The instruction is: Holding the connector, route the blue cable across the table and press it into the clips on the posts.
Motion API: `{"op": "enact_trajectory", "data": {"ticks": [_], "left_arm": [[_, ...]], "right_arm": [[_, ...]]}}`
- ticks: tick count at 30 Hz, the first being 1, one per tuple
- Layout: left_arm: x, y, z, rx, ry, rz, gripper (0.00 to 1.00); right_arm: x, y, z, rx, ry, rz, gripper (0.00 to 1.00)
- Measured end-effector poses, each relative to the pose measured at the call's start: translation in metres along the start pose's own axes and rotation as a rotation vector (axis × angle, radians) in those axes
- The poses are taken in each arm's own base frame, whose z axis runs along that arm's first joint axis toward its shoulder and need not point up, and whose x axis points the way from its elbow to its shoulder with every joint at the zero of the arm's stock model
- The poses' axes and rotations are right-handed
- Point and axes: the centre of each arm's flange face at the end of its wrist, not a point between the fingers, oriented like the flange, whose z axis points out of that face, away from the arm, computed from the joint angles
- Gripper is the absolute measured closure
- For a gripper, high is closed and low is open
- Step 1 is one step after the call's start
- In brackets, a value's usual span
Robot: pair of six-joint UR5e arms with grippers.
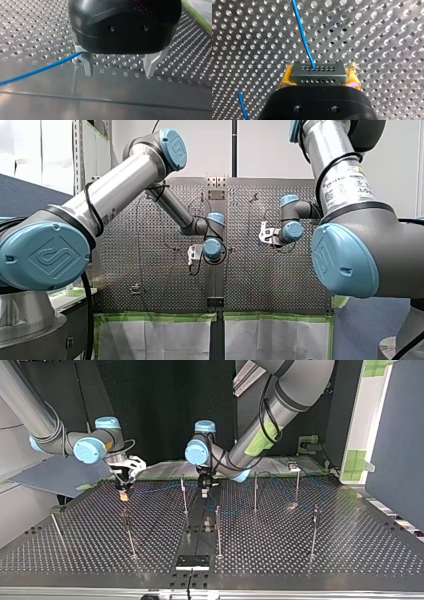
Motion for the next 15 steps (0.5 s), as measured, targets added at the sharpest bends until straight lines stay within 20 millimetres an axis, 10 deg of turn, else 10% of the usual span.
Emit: {"op": "enact_trajectory", "data": {"ticks": [15], "left_arm": [[-0.039, -0.016, -0.04, 0.006, 0.003, 0.024, 0.02]], "right_arm": [[-0.001, 0.006, 0.003, 0.006, -0.005, -0.024, 0.99]]}}
